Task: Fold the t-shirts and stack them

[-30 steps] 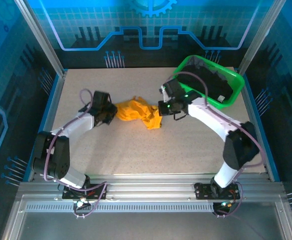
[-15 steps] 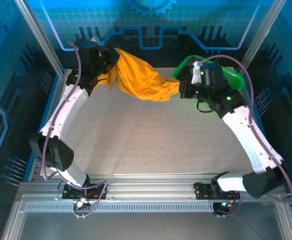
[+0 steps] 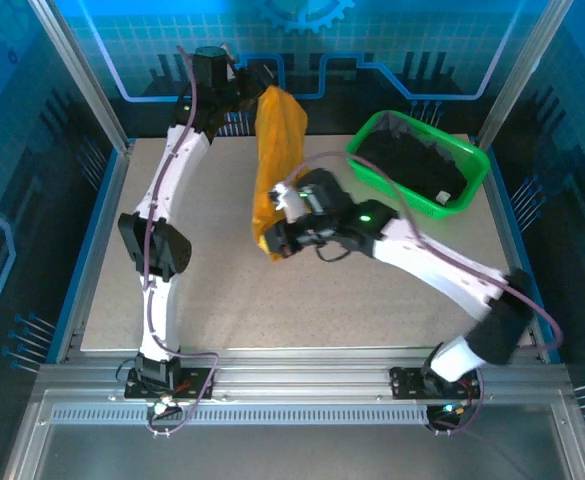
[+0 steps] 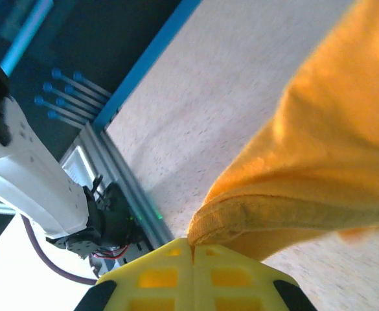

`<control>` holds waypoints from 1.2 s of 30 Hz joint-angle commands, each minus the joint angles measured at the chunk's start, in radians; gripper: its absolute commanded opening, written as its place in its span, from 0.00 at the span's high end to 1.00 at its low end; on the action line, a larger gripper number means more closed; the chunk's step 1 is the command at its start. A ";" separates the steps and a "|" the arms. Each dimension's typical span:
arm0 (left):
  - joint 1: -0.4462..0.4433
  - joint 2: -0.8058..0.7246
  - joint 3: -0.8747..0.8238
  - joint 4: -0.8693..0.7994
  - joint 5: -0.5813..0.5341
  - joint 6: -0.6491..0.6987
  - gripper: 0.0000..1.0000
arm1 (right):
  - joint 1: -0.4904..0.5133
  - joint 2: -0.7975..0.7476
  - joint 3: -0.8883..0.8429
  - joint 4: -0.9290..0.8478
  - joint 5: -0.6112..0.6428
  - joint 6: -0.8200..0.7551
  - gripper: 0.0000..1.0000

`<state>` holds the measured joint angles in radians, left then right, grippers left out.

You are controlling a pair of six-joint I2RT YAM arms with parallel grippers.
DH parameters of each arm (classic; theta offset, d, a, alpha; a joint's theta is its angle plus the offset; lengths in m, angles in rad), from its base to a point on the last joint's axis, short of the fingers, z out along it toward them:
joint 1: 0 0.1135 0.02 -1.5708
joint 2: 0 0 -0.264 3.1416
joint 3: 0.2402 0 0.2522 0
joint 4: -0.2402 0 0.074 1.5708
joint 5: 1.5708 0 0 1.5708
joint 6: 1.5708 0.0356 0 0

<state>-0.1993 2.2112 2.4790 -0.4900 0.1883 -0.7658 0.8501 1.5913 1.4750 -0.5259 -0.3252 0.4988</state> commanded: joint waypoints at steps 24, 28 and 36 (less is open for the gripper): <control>-0.432 -0.765 -1.402 -0.113 -0.248 -0.207 0.42 | -0.427 0.165 -0.107 -0.116 0.113 0.138 0.65; -0.461 -0.558 -1.255 -0.153 -0.332 -0.126 0.33 | -0.453 0.163 -0.116 -0.108 0.096 0.155 0.61; -0.487 -0.219 -0.961 -0.278 -0.487 0.069 0.35 | -0.522 0.061 -0.182 -0.120 0.073 0.148 0.60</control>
<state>-0.6682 1.9072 1.4391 -0.6777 -0.1978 -0.8082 0.3626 1.7241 1.3254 -0.6281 -0.2203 0.6369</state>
